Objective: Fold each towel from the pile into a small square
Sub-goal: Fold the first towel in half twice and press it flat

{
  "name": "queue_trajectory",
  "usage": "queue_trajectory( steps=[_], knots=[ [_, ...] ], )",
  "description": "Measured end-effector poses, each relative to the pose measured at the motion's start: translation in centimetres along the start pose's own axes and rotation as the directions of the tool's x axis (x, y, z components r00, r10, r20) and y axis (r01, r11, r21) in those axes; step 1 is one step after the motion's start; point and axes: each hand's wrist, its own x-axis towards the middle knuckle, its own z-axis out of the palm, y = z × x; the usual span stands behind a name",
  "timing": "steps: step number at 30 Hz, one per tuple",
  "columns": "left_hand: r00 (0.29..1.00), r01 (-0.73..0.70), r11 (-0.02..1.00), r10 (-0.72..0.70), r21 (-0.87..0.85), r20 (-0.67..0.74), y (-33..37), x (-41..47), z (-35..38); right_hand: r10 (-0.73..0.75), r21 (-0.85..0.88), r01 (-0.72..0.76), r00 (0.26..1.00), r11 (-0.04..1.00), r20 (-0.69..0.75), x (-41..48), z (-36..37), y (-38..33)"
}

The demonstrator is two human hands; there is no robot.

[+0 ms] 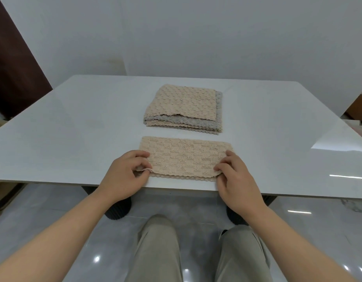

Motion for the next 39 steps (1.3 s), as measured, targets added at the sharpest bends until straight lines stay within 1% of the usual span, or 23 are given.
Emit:
queue_trajectory(
  steps=[2,4,9,12,16,19,22,28,34,37,39],
  knots=[
    [0.999,-0.035,0.999,0.034,0.017,0.027,-0.2,-0.2,-0.1,0.019,-0.008,-0.019,1.000,1.000,0.020,0.1,-0.1,0.0],
    [0.995,-0.095,0.993,0.092,0.074,0.043,-0.4,-0.3,-0.4,0.022,-0.022,-0.021,0.999,1.000,0.029,0.1,-0.4,0.1],
    [0.961,-0.259,0.920,0.275,0.296,-0.014,-1.1,0.0,-1.2,0.024,-0.191,-0.030,0.999,0.981,-0.029,0.1,-1.3,0.0],
    [0.932,-0.342,0.859,0.362,0.381,0.021,-1.1,0.3,-1.5,-0.029,-0.221,0.029,1.000,0.975,0.005,0.1,-1.1,0.1],
    [0.896,-0.436,0.808,0.430,0.398,0.110,-1.1,0.8,-1.3,-0.150,-0.306,0.156,0.988,0.939,0.042,0.7,-1.1,1.0],
    [0.897,-0.436,0.802,0.424,0.408,0.125,-0.8,0.8,-1.3,-0.189,-0.362,0.202,0.979,0.910,0.073,1.0,-1.2,1.8],
    [0.903,-0.421,0.797,0.413,0.433,0.119,-0.5,0.8,-1.2,-0.202,-0.365,0.219,0.976,0.905,0.083,1.2,-1.5,2.2],
    [0.903,-0.419,0.778,0.412,0.468,0.124,-1.6,0.7,-1.1,-0.155,-0.386,0.214,0.972,0.897,0.178,1.4,-1.8,2.0],
    [0.926,-0.363,0.809,0.370,0.463,0.079,-1.1,0.4,-1.2,-0.233,-0.261,0.279,0.953,0.924,0.193,1.7,-2.4,1.7],
    [0.940,-0.329,0.821,0.334,0.467,0.075,-0.8,0.4,-1.1,-0.251,-0.346,0.344,0.925,0.873,0.287,2.0,-2.1,2.1],
    [0.954,-0.293,0.834,0.290,0.467,0.080,-0.6,0.6,-0.9,-0.292,-0.370,0.400,0.903,0.838,0.316,2.2,-2.3,2.1]
  ],
)
